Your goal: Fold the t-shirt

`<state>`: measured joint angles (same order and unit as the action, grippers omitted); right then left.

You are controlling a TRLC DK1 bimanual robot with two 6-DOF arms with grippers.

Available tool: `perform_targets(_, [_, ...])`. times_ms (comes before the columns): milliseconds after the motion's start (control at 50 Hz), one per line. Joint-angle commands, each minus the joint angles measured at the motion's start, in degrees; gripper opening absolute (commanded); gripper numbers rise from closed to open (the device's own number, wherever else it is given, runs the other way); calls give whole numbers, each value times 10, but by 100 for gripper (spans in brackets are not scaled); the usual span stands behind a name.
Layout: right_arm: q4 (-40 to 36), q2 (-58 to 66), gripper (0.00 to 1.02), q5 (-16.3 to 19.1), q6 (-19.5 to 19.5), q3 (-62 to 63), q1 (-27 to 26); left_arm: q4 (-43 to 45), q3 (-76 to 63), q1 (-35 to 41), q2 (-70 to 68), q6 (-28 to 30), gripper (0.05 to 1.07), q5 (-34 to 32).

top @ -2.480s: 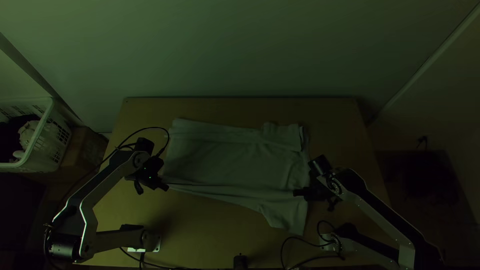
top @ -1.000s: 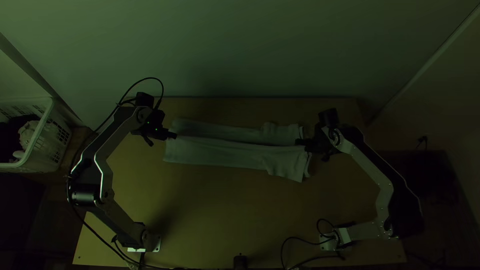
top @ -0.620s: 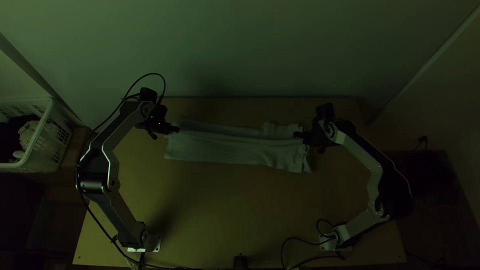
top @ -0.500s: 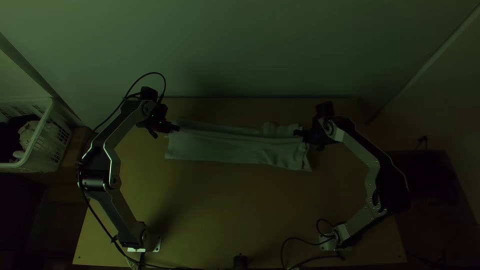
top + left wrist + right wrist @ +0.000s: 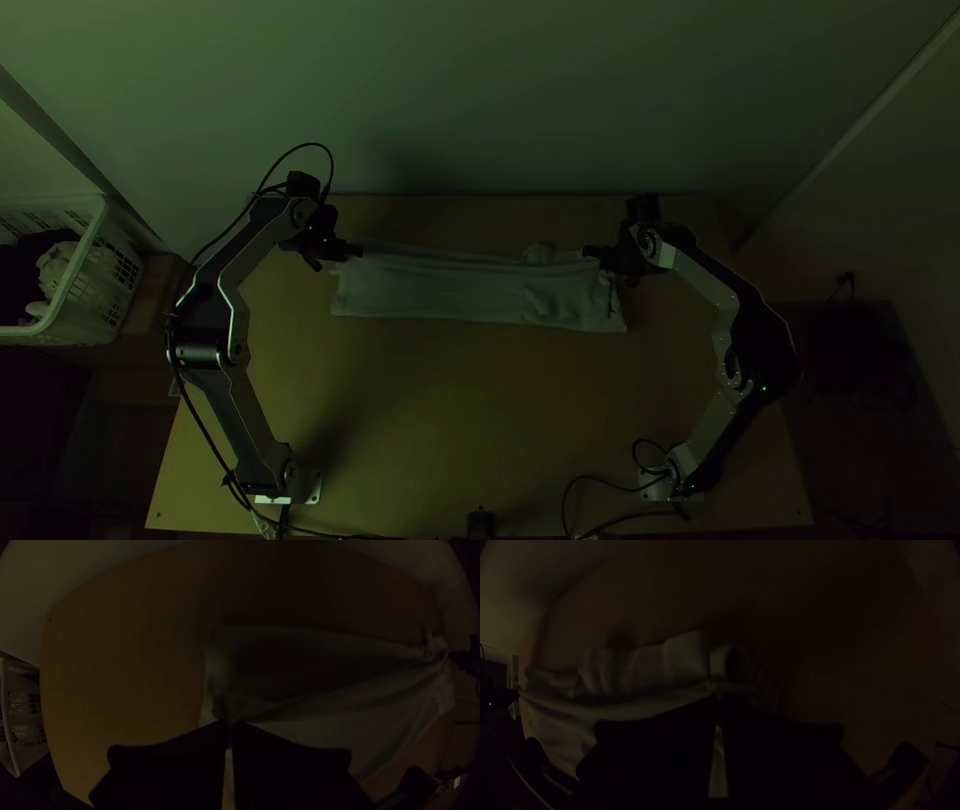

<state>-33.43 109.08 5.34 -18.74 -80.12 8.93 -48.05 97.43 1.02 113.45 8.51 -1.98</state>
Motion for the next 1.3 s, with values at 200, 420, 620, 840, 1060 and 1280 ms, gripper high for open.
perform_targets(200, [21, -16, 56, -37, 7, -18, -16, 18, 20, -18, 7, -43, 103, 1])
perform_targets(420, [18, -79, 86, -37, 7, -11, -36, 23, 20, -47, -5, -64, 103, -68])
perform_targets(620, [14, -128, 92, -35, 5, -16, -51, 23, 7, -80, -13, -78, 103, -163])
perform_targets(840, [14, -165, 99, -22, 5, -32, -68, 23, -16, -119, -2, -67, 103, -297])
perform_targets(1060, [28, -196, 99, 31, -31, -48, -103, 16, -38, -142, 21, -34, 103, -364])
perform_targets(1280, [35, -222, 99, 60, -41, -55, -122, 8, -42, -149, 64, -12, 103, -381])
